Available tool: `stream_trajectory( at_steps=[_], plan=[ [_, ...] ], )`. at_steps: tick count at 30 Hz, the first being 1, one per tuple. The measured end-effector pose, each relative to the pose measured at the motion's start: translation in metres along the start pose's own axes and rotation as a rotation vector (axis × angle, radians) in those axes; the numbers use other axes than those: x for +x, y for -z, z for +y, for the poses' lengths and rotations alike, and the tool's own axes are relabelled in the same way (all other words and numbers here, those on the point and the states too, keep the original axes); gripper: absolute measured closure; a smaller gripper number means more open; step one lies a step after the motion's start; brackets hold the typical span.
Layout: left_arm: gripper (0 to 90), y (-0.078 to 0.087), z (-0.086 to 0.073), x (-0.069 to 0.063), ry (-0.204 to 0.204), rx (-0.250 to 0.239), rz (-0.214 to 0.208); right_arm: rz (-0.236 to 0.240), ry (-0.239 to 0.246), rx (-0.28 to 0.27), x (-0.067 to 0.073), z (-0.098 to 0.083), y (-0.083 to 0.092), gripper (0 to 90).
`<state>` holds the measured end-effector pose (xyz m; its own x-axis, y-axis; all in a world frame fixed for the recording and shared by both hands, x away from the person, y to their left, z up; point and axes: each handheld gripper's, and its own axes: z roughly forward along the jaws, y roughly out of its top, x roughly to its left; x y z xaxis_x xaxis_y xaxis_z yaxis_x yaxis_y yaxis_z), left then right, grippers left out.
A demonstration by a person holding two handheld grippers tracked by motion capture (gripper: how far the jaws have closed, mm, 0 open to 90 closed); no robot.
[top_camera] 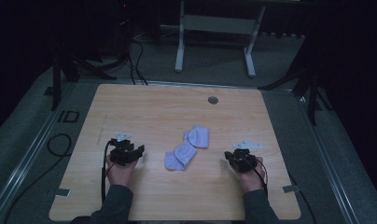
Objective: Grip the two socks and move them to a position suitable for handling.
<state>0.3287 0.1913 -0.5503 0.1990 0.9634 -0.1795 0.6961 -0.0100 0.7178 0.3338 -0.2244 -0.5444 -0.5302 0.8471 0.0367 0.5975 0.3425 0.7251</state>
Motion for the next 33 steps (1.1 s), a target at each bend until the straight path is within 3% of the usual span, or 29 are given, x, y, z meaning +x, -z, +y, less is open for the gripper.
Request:
stream_trajectory(
  at_steps=[5, 8, 17, 24, 33],
  plan=[
    [53.8, 0.004, 0.000, 0.000, -0.002, -0.027, 0.010, 0.027, 0.039, 0.007, 0.015, 0.007, -0.004, 89.8],
    [54.0, 0.004, 0.000, -0.002, -0.023, -0.021, 0.012, 0.055, 0.083, 0.010, 0.031, 0.015, -0.007, 89.7],
    [55.1, 0.004, 0.000, -0.006, -0.049, -0.016, 0.019, 0.113, 0.134, 0.035, 0.057, 0.027, -0.025, 89.7],
    [55.1, 0.003, 0.000, -0.009, -0.068, -0.011, 0.012, 0.149, 0.199, 0.046, 0.086, 0.046, -0.032, 88.8],
    [55.1, 0.004, 0.000, -0.013, -0.082, -0.009, -0.001, 0.160, 0.206, 0.075, 0.103, 0.053, -0.047, 88.8]
  ],
)
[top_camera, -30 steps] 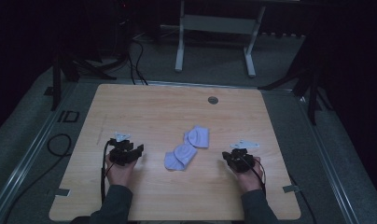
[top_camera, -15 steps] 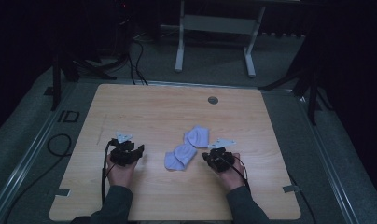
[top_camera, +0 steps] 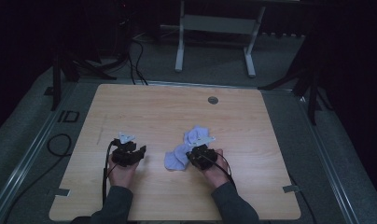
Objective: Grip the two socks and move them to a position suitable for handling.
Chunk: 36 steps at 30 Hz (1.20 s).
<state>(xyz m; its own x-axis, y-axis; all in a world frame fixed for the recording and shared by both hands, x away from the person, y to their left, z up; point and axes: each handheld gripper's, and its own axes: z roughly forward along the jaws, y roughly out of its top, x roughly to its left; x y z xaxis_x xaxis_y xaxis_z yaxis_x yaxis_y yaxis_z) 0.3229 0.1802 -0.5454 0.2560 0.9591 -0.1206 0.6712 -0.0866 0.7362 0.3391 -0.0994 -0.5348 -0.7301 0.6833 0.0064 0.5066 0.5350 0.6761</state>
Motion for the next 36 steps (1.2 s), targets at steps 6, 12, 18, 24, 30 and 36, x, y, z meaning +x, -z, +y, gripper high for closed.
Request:
stream_trajectory(
  at_steps=[6, 12, 18, 24, 30, 36],
  plan=[
    [56.8, 0.001, 0.000, -0.003, -0.022, 0.003, -0.037, -0.019, -0.005, 0.042, 0.001, -0.004, -0.018, 89.5],
    [59.7, 0.004, 0.000, -0.010, -0.058, 0.006, -0.091, -0.008, 0.028, 0.039, 0.003, -0.003, -0.019, 89.6],
    [62.7, 0.005, 0.001, -0.020, -0.107, 0.012, -0.180, 0.015, 0.071, 0.048, 0.007, 0.001, -0.023, 89.5],
    [66.8, 0.004, 0.000, -0.031, -0.176, 0.017, -0.245, 0.033, 0.128, 0.057, 0.012, 0.007, -0.026, 89.5],
    [75.5, 0.002, -0.002, -0.042, -0.249, 0.042, -0.299, 0.041, 0.138, 0.057, 0.014, 0.009, -0.029, 89.5],
    [87.7, -0.010, -0.009, -0.053, -0.316, 0.138, -0.316, 0.046, 0.140, 0.059, 0.014, 0.010, -0.030, 89.4]
  ],
)
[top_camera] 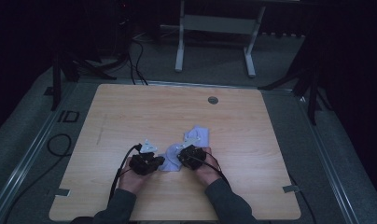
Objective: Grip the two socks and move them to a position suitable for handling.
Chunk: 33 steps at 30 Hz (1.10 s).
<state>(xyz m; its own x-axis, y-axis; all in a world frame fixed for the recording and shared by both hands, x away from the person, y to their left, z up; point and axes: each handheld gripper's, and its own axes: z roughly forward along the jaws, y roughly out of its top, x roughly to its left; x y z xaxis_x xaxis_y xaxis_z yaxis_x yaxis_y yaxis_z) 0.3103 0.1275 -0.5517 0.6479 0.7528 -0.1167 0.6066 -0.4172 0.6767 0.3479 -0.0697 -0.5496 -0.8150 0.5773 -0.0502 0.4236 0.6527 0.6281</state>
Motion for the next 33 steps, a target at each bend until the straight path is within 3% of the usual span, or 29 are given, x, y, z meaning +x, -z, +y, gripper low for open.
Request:
stream_trajectory(
  at_steps=[1, 3, 7, 10, 17, 21, 24, 33],
  plan=[
    [89.5, -0.004, 0.000, 0.000, -0.009, 0.030, 0.009, 0.001, 0.000, 0.001, 0.000, 0.000, 0.000, 89.4],
    [89.5, -0.004, 0.000, 0.000, 0.000, 0.028, 0.000, 0.000, 0.000, 0.001, 0.000, 0.000, 0.000, 89.3],
    [89.6, -0.004, 0.000, -0.002, -0.021, 0.033, 0.017, -0.008, 0.008, 0.012, 0.001, 0.002, 0.000, 88.7],
    [89.7, -0.004, 0.001, -0.002, -0.022, 0.038, 0.014, 0.001, 0.002, 0.024, 0.000, 0.005, 0.001, 84.2],
    [89.7, -0.004, 0.001, -0.003, -0.027, 0.040, 0.022, -0.004, 0.015, 0.001, 0.000, 0.024, 0.005, 80.7],
    [89.7, -0.004, 0.001, -0.004, -0.039, 0.042, 0.029, -0.007, 0.006, -0.005, 0.000, 0.034, 0.002, 78.4],
    [89.7, -0.005, 0.002, -0.008, -0.080, 0.046, 0.059, 0.010, -0.034, -0.009, -0.008, 0.043, -0.009, 75.0],
    [89.7, -0.005, 0.002, -0.008, -0.076, 0.046, 0.054, -0.013, -0.054, -0.014, -0.011, 0.057, -0.019, 68.4]
  ],
)
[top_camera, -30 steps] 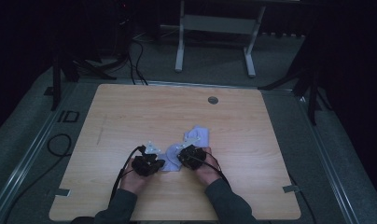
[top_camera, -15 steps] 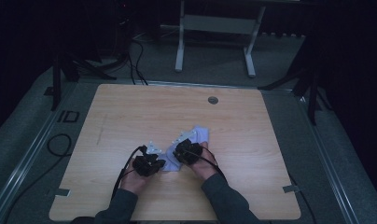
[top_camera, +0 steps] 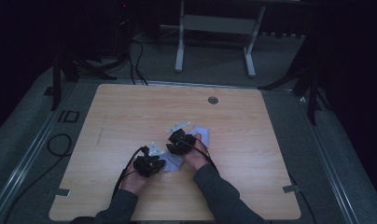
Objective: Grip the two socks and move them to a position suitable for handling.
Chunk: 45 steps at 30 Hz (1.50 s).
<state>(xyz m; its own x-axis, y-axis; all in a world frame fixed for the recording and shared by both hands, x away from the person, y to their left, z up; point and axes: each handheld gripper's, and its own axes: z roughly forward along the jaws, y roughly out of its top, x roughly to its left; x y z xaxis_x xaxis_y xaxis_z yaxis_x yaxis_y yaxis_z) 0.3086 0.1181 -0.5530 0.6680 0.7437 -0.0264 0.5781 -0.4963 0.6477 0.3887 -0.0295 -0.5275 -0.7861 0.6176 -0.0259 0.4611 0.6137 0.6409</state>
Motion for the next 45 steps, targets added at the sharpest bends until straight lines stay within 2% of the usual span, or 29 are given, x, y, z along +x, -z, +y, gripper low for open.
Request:
stream_trajectory(
  at_steps=[1, 3, 5, 8, 11, 17, 23, 26, 31, 38, 45],
  plan=[
    [89.7, 0.000, 0.000, 0.000, 0.001, 0.001, 0.000, 0.000, 0.000, 0.000, 0.000, 0.000, 0.000, 67.7],
    [89.7, 0.000, 0.000, 0.000, 0.003, 0.002, -0.001, 0.006, -0.009, 0.041, -0.002, 0.003, -0.008, 63.3],
    [89.7, 0.000, 0.000, 0.000, 0.001, 0.003, 0.000, 0.025, -0.017, 0.077, -0.003, 0.002, -0.015, 64.0],
    [89.7, 0.000, 0.000, 0.001, 0.006, 0.004, -0.003, 0.040, -0.010, 0.088, -0.003, 0.000, -0.017, 78.9],
    [89.7, 0.000, 0.000, 0.001, 0.009, 0.003, -0.002, 0.034, 0.004, 0.080, -0.002, 0.001, -0.011, 84.8],
    [89.7, 0.000, 0.001, 0.000, 0.012, 0.003, -0.001, 0.051, 0.032, 0.067, -0.003, 0.001, 0.006, 85.2],
    [89.7, 0.000, 0.001, 0.000, 0.016, 0.004, 0.000, 0.071, 0.043, 0.047, -0.007, -0.007, 0.025, 85.0],
    [89.7, 0.000, 0.001, 0.000, 0.017, 0.005, -0.001, 0.064, 0.046, 0.035, -0.010, -0.012, 0.036, 84.8],
    [89.7, 0.000, 0.001, 0.000, 0.018, 0.004, 0.000, 0.069, 0.056, 0.019, -0.014, -0.022, 0.052, 84.4],
    [89.8, 0.000, 0.000, 0.000, 0.025, 0.002, -0.001, 0.087, 0.075, 0.002, -0.012, -0.046, 0.069, 82.8],
    [89.7, 0.000, 0.000, 0.000, 0.031, 0.000, -0.002, 0.078, 0.055, 0.004, -0.016, -0.075, 0.076, 82.2]
  ],
)
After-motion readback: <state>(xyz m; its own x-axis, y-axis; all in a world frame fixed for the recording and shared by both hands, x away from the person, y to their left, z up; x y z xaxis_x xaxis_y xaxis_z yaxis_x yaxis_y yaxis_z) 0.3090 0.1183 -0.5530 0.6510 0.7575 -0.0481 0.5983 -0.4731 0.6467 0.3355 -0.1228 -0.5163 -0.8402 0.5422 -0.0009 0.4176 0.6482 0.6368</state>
